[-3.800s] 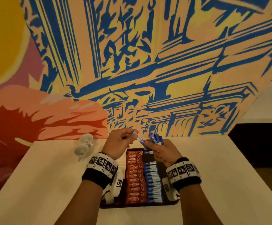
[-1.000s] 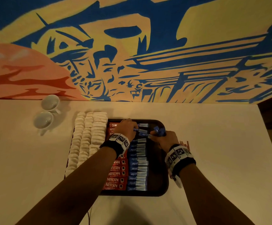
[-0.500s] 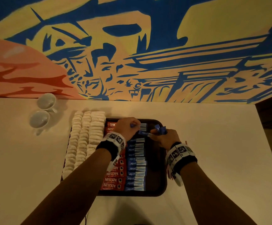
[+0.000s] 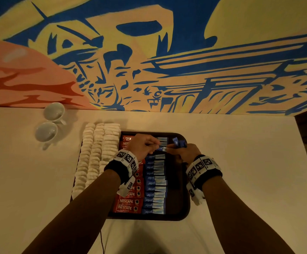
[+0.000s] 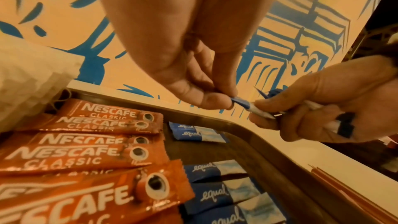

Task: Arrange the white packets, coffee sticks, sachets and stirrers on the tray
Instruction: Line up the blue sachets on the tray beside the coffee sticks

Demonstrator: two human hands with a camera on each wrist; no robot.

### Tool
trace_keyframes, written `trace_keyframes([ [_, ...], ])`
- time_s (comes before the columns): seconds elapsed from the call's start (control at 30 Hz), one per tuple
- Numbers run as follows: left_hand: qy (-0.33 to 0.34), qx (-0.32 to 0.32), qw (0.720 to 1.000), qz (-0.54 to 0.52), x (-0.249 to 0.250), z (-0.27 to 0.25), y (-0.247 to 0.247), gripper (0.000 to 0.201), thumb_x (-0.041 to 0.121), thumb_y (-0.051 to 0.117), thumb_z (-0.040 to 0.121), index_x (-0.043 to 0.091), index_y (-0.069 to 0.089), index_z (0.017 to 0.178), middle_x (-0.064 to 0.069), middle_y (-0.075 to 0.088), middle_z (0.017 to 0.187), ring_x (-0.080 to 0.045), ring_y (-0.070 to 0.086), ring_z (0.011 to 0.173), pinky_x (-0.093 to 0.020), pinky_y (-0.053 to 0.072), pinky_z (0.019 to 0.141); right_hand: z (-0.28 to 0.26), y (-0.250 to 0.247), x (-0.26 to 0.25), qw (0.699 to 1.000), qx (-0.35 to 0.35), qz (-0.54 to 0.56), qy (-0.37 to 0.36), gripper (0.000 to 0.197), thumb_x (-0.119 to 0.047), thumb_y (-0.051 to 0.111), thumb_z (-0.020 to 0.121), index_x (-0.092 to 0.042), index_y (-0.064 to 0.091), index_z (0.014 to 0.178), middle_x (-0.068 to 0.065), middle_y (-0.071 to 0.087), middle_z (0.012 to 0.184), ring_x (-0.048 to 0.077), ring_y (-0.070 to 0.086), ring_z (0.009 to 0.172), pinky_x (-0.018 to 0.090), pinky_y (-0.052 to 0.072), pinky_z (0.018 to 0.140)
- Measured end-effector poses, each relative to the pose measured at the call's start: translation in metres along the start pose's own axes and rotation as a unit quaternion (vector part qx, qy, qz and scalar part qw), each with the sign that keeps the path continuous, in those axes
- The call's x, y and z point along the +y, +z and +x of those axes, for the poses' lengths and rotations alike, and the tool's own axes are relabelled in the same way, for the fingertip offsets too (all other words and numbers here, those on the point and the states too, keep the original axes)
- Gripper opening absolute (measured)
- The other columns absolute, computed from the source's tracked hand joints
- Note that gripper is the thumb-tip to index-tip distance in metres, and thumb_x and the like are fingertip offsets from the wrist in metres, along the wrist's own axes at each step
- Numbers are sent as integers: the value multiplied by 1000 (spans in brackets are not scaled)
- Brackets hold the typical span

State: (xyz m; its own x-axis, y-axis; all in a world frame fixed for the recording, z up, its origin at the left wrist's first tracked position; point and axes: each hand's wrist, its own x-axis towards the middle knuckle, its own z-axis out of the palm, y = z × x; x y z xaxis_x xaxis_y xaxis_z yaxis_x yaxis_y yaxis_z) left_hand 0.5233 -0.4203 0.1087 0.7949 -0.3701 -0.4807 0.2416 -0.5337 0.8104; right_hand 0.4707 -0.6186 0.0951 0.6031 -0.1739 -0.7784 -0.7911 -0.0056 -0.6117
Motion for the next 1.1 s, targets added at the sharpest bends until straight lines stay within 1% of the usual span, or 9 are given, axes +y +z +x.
trace_keyframes([
  [0.1, -5, 8, 999, 34, -1, 3, 1, 12, 13, 68, 93, 19, 75, 101, 6, 75, 91, -6, 70, 74, -8, 47, 63, 6, 2, 0, 1000, -7, -9, 29, 21, -17, 87, 81, -10, 79, 98, -3, 56, 52, 14, 45, 51, 20, 42, 44],
  [0.2, 0, 21, 992, 124, -4, 10, 5, 12, 17, 71, 91, 21, 75, 101, 6, 74, 97, -8, 70, 86, -14, 48, 73, 19, 8, 1, 998, 20, -37, 45, 21, -17, 89, 78, -7, 78, 93, 2, 58, 59, 18, 45, 53, 27, 42, 51],
  [0.37, 73, 5, 942, 329, -9, 19, 11, 26, 27, 69, 92, 21, 70, 117, -1, 63, 117, -19, 57, 111, -29, 42, 95, 34, 19, 5, 993, 66, -94, 26, 21, -19, 91, 75, -9, 77, 88, 11, 68, 79, 23, 55, 63, 33, 47, 61],
  [0.47, 96, 10, 918, 384, -11, 25, 12, 23, 29, 65, 94, 23, 71, 116, -2, 61, 114, -21, 57, 109, -28, 42, 90, 36, 20, 3, 991, 73, -115, 1, 16, -19, 86, 81, -8, 76, 87, 11, 66, 76, 25, 55, 63, 34, 49, 63],
  [0.63, 84, 0, 906, 415, -16, 30, 16, 28, 31, 64, 95, 23, 70, 121, -4, 59, 118, -25, 55, 112, -36, 47, 95, 30, 11, 3, 983, 110, -144, -29, 31, -26, 77, 90, -16, 57, 69, 4, 56, 66, 17, 51, 60, 25, 36, 51],
  [0.77, 67, 6, 906, 419, -21, 29, 19, 30, 27, 62, 96, 22, 68, 125, -4, 58, 123, -25, 54, 115, -38, 47, 97, 24, 6, 1, 988, 85, -129, -32, 29, -32, 68, 96, -12, 67, 77, 12, 68, 79, 29, 61, 71, 38, 51, 69],
  [0.83, 65, 14, 905, 420, -21, 28, 20, 31, 26, 62, 96, 21, 67, 126, -3, 58, 125, -25, 53, 116, -38, 47, 98, 19, 4, 0, 991, 63, -113, -30, 28, -30, 63, 100, -14, 68, 78, 13, 70, 84, 25, 59, 66, 34, 49, 65],
  [0.97, 55, 17, 913, 403, -18, 23, 18, 34, 24, 63, 95, 21, 63, 129, -3, 56, 127, -24, 52, 118, -37, 47, 99, 1, 0, -3, 995, 40, -77, -51, 25, -26, 51, 108, -10, 66, 97, 6, 65, 76, 16, 55, 59, 21, 45, 49],
  [1.1, 67, 51, 930, 358, -7, 10, 8, 28, 28, 63, 95, 20, 66, 122, -3, 58, 122, -23, 54, 117, -32, 44, 99, -22, 2, -13, 997, 10, -27, -68, 31, -34, 46, 108, -13, 64, 95, 6, 65, 71, 19, 63, 62, 29, 56, 54],
])
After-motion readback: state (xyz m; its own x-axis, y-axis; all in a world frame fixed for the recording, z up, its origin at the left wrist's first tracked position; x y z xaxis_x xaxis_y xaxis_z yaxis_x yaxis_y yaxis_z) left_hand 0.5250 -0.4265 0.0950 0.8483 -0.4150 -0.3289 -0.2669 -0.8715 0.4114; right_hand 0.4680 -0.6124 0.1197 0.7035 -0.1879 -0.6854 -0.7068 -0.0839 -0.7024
